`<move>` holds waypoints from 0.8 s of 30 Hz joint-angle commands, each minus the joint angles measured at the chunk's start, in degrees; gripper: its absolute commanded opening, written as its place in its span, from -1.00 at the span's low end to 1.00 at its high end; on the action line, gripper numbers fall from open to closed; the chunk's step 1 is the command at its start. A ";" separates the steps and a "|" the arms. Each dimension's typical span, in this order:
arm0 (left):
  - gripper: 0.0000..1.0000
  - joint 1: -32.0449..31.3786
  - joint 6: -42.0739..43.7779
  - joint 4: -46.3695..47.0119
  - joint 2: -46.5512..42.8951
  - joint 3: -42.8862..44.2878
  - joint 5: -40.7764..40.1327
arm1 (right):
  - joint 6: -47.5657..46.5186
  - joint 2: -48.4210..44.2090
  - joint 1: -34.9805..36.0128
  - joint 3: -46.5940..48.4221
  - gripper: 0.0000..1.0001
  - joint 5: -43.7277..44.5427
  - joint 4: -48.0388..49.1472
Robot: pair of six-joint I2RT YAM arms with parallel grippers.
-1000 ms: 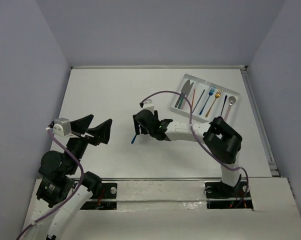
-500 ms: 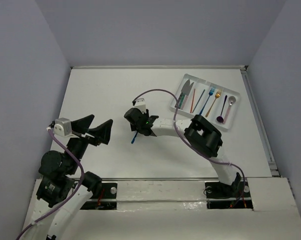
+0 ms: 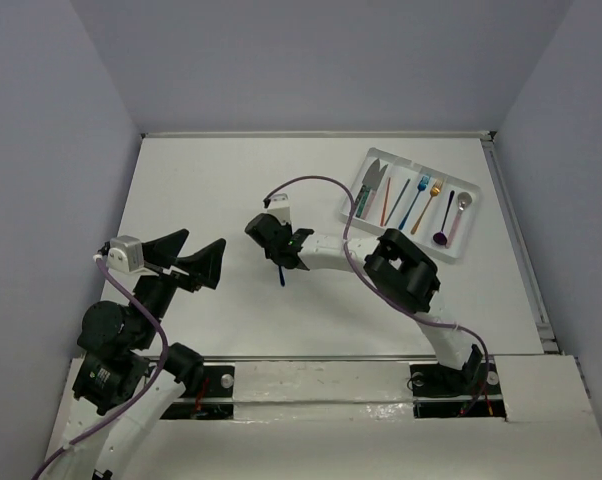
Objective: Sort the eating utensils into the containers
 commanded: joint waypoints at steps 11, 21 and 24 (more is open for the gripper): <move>0.98 0.19 0.60 3.22 -0.58 -0.25 1.05 | 0.30 -34.15 -15.73 -27.46 -1.00 -1.81 11.14; 0.98 -0.34 0.60 3.31 -0.93 -0.43 0.96 | -6.11 -47.36 -44.92 -40.75 -1.00 -12.36 15.08; 0.98 -0.34 0.60 3.13 -1.11 -0.34 1.05 | -7.34 -44.65 -48.79 -38.92 -1.00 -13.77 15.01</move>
